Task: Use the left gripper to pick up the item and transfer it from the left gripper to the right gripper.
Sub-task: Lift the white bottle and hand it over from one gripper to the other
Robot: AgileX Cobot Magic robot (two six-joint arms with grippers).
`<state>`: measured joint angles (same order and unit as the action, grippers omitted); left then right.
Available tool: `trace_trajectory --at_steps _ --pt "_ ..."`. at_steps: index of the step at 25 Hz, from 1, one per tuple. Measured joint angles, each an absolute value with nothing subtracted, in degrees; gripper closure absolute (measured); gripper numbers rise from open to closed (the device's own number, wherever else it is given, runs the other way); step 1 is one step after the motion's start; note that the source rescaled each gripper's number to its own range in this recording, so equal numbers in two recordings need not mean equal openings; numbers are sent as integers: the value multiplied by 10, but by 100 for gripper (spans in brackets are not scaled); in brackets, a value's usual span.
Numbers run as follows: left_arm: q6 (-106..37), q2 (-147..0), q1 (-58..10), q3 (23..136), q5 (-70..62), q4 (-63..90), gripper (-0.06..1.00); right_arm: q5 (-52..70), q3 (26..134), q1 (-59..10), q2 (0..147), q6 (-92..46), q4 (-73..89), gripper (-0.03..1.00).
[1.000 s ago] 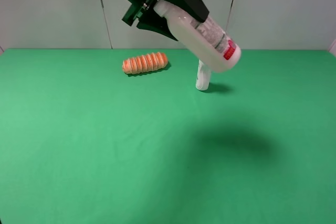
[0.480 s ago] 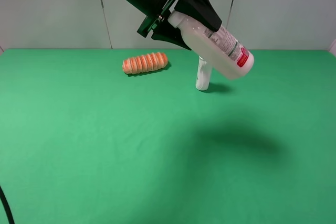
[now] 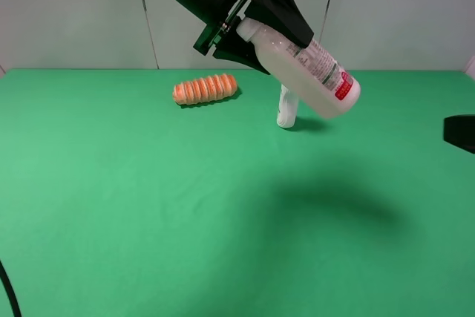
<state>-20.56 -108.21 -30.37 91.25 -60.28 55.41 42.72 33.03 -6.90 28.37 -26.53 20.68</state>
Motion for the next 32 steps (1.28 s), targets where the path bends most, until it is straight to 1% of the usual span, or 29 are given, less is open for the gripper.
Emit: trace_trajectory --at_steps 3,8,15,20,26,32 --pt "-206 -1082 -304 913 -603 554 94 402 334 -114 310 -296 208 -3" --pt "-206 -1082 -304 913 -603 556 94 380 372 -157 367 -334 208 -3" --pt "-206 -1082 -304 913 -603 561 94 376 425 -222 456 -391 208 -3" --pt "-206 -1082 -304 913 -603 561 94 373 459 -272 515 -398 204 -3" --pt "-206 -1082 -304 913 -604 561 94 366 500 -283 573 -400 202 -3" --pt "-206 -1082 -304 913 -614 561 94 363 507 -286 603 -411 202 -3"
